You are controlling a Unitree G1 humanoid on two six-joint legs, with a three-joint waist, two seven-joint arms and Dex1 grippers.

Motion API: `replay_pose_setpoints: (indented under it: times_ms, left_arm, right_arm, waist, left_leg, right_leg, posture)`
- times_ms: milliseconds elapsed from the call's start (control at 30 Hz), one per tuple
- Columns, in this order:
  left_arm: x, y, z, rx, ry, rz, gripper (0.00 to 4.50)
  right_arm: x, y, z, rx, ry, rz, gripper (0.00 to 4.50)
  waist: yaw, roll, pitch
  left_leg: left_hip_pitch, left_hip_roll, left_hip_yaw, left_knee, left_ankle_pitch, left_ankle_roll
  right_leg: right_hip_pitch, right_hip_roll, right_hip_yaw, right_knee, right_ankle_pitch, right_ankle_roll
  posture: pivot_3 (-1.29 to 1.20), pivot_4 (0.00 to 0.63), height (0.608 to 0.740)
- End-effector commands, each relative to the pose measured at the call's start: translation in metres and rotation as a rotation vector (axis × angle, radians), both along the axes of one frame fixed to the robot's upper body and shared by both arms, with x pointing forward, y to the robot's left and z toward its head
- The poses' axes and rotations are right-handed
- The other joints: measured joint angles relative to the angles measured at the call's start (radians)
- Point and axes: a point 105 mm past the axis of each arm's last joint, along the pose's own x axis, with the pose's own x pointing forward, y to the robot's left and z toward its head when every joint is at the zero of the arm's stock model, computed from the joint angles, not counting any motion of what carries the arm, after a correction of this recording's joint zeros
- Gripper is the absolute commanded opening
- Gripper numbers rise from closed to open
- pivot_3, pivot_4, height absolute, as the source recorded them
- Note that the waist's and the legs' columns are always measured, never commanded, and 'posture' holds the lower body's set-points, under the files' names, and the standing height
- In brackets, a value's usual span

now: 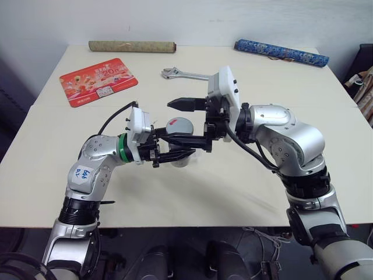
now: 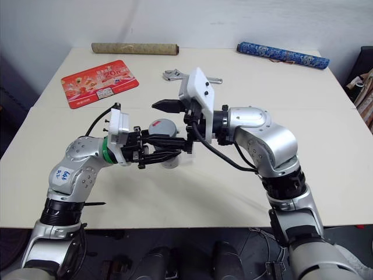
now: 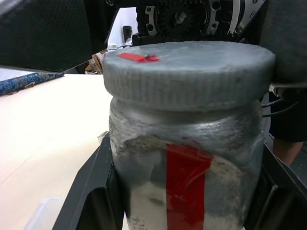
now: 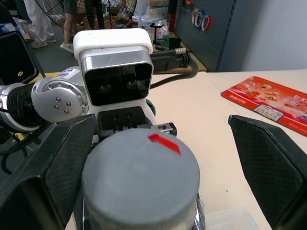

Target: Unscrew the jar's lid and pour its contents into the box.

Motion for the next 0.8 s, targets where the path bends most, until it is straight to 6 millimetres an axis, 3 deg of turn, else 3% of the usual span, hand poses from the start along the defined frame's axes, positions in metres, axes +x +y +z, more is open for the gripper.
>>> replay_pose_setpoints:
  times_ms: [33, 467, 800]
  left_arm:
    - [-0.006, -0.001, 0.008, -0.01, -0.055, -0.025, 2.39]
    - [-0.005, 0.0, 0.006, -0.009, -0.056, -0.019, 2.39]
    - [-0.006, -0.001, 0.006, -0.011, -0.057, -0.018, 2.39]
  right_arm:
    - [0.002, -0.014, 0.008, 0.029, -0.034, -0.028, 4.47]
    - [-0.016, -0.008, 0.009, 0.049, -0.005, 0.094, 4.47]
    - [-0.014, 0.001, 0.003, 0.023, 0.0, 0.079, 4.47]
  waist:
    - [0.0, 0.0, 0.0]
    - [0.0, 0.0, 0.0]
    - [0.0, 0.0, 0.0]
  left_leg:
    - [0.0, 0.0, 0.0, 0.0, 0.0, 0.0]
    - [0.0, 0.0, 0.0, 0.0, 0.0, 0.0]
    - [0.0, 0.0, 0.0, 0.0, 0.0, 0.0]
  right_leg:
    - [0.0, 0.0, 0.0, 0.0, 0.0, 0.0]
    - [0.0, 0.0, 0.0, 0.0, 0.0, 0.0]
    - [0.0, 0.0, 0.0, 0.0, 0.0, 0.0]
  posture:
    - [0.0, 0.15, 0.74]
    - [0.0, 0.15, 0.74]
    - [0.0, 0.15, 0.74]
